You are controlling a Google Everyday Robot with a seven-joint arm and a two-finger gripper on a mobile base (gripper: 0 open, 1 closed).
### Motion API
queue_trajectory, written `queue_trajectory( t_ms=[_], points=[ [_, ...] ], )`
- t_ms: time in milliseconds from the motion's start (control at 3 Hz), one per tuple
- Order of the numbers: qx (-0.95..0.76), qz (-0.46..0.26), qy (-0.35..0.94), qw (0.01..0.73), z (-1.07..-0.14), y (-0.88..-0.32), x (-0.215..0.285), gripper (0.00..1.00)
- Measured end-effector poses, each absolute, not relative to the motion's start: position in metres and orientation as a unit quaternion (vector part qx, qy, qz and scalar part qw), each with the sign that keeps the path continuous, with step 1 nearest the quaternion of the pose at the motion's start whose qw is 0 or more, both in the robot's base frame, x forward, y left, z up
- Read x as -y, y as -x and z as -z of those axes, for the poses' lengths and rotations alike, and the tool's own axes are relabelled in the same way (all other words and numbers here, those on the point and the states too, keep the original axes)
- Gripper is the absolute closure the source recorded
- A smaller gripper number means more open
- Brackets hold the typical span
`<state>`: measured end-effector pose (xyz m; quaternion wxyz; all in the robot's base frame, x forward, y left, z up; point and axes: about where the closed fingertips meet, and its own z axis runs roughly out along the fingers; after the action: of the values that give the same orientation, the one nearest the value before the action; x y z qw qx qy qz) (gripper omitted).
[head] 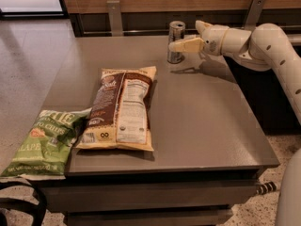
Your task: Knock redbull can over
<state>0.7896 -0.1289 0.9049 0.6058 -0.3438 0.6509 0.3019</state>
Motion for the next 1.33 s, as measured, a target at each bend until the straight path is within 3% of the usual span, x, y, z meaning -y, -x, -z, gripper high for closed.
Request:
queue_trajectory(
  t_ms=[1333],
  points=[
    [-0.647, -0.327, 0.328, 0.605, -0.883, -0.796, 0.117, 0.0]
  ],
)
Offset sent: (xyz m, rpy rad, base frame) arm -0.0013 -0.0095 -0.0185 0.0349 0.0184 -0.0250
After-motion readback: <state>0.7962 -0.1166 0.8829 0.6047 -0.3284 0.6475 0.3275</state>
